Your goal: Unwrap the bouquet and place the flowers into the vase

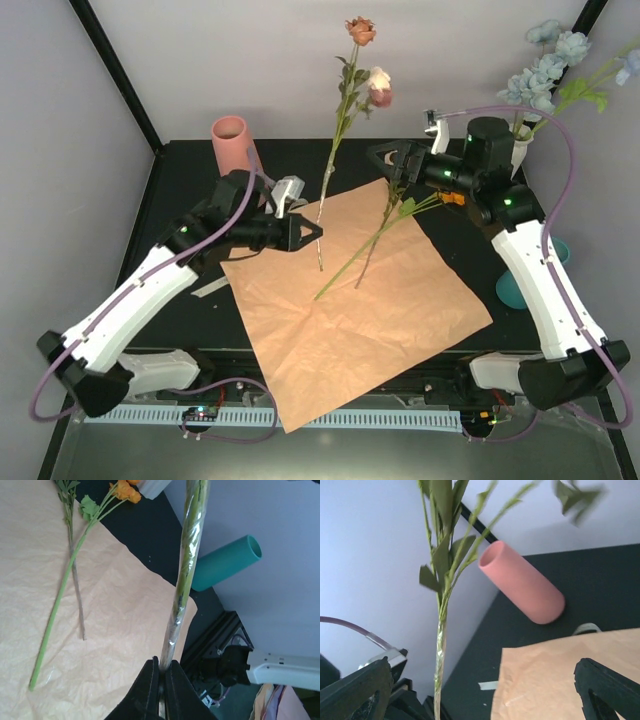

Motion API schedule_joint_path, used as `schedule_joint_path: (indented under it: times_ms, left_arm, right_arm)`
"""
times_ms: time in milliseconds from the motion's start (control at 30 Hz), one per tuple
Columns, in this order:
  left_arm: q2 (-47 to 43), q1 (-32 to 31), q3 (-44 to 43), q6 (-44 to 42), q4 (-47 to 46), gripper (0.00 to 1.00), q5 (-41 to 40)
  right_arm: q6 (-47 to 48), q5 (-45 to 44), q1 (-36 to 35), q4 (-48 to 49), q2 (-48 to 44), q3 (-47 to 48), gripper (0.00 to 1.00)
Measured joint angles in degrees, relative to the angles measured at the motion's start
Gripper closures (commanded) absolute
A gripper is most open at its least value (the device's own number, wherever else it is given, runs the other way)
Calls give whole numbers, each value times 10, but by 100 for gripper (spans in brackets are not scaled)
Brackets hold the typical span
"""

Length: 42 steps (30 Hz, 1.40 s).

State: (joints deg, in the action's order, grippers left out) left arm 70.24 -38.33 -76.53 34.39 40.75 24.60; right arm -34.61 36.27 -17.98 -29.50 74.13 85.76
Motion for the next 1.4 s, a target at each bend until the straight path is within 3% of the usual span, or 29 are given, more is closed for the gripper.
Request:
schedule_joint_path:
  times_ms: [300, 467, 633, 700, 833, 967, 1133, 1200, 1267, 1333, 1400]
  left_arm:
    - [-101, 0, 70, -31, 2, 98, 64]
    - [-104, 0, 69, -57, 2, 98, 107]
    - [-96, 0, 57, -90, 2, 98, 132]
    - [-88, 0, 47, -104, 4, 98, 137]
    - [-85, 0, 43, -123, 8, 98, 138]
    - [-85, 0, 43, -130, 15, 98, 118]
    - [-82, -2, 43, -129, 17, 98, 94]
    - [-79, -3, 41, -129, 17, 98, 86]
    - [-71, -4, 35, -129, 19, 94, 82]
    - [-60, -4, 30, -130, 21, 82, 79]
    - [-45, -4, 25, -134, 24, 61, 76]
  right_arm:
    - [-132, 22, -17, 158, -84, -116, 7]
    - [-150, 12, -59, 183, -77, -94, 9]
    - [-151, -2, -69, 209, -42, -44, 18]
    - [-150, -12, -68, 217, -25, -26, 24]
    - [-148, -17, -68, 233, 19, 20, 49]
    - [-134, -33, -67, 228, 34, 44, 63]
    - [-127, -41, -57, 228, 28, 49, 96]
    - [-125, -36, -53, 224, 29, 53, 98]
    - [-122, -32, -50, 221, 29, 55, 98]
    - [-116, -30, -47, 217, 29, 56, 98]
    - [-106, -28, -44, 210, 28, 54, 98]
